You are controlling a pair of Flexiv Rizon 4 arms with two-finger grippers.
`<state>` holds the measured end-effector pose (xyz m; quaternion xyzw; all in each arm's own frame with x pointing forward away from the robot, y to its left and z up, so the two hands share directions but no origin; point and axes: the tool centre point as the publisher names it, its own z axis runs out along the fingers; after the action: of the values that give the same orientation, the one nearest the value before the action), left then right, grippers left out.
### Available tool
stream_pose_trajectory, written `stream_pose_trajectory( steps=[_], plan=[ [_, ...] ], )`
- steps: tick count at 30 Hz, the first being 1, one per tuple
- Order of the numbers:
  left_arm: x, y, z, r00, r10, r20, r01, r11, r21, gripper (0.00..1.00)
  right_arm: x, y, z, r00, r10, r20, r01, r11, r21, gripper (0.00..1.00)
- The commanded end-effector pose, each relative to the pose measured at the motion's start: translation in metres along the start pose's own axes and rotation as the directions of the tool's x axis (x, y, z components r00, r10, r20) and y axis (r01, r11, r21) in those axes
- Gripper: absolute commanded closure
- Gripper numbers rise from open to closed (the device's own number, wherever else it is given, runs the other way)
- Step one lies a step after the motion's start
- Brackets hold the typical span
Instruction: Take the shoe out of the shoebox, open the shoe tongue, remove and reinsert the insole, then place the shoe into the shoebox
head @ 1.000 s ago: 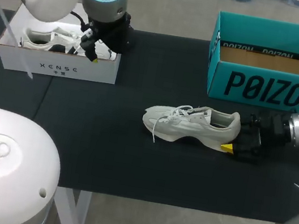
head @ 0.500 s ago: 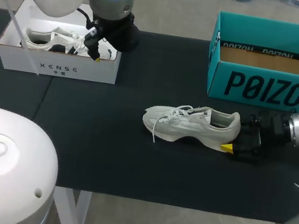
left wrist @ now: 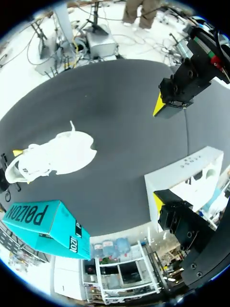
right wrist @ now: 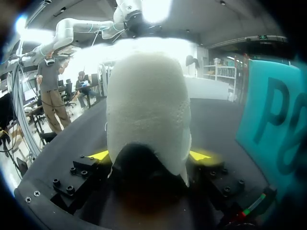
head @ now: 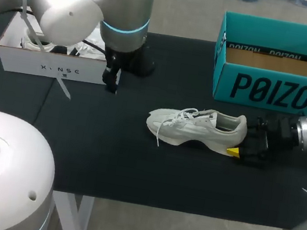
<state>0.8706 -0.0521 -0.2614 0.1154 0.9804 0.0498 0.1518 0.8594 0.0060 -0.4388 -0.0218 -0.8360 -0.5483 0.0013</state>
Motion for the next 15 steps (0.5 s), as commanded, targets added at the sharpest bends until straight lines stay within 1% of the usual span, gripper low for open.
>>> stream_pose_trajectory(
  steps=[1, 3, 4, 5, 7, 15],
  plan=[
    [0.012, -0.032, 0.009, 0.706, -0.708, -0.025, 0.706, 0.700, 0.111, 0.00, 0.000, -0.007, 0.008, 1.000, 0.001, -0.001, -0.001, 1.000, 0.001, 1.00],
    [0.014, -0.044, 0.012, 0.650, -0.757, -0.070, 0.757, 0.637, 0.142, 0.00, 0.000, -0.007, 0.008, 1.000, 0.001, -0.001, -0.001, 1.000, 0.001, 1.00],
    [0.014, -0.051, 0.013, 0.614, -0.787, -0.064, 0.787, 0.604, 0.126, 0.00, 0.000, -0.007, 0.008, 1.000, 0.001, -0.001, -0.001, 1.000, 0.001, 1.00],
    [0.014, -0.058, 0.014, 0.580, -0.811, -0.079, 0.814, 0.571, 0.111, 0.00, 0.000, -0.007, 0.008, 1.000, 0.001, -0.001, -0.001, 1.000, 0.001, 1.00],
    [0.011, -0.076, 0.016, 0.528, -0.838, -0.139, 0.849, 0.516, 0.110, 0.00, 0.000, -0.007, 0.008, 1.000, 0.001, -0.001, -0.001, 1.000, 0.001, 1.00],
    [0.011, -0.076, 0.016, 0.528, -0.838, -0.139, 0.849, 0.516, 0.110, 0.00, 0.000, -0.007, 0.008, 1.000, 0.001, -0.001, -0.001, 1.000, 0.001, 1.00]
  ],
)
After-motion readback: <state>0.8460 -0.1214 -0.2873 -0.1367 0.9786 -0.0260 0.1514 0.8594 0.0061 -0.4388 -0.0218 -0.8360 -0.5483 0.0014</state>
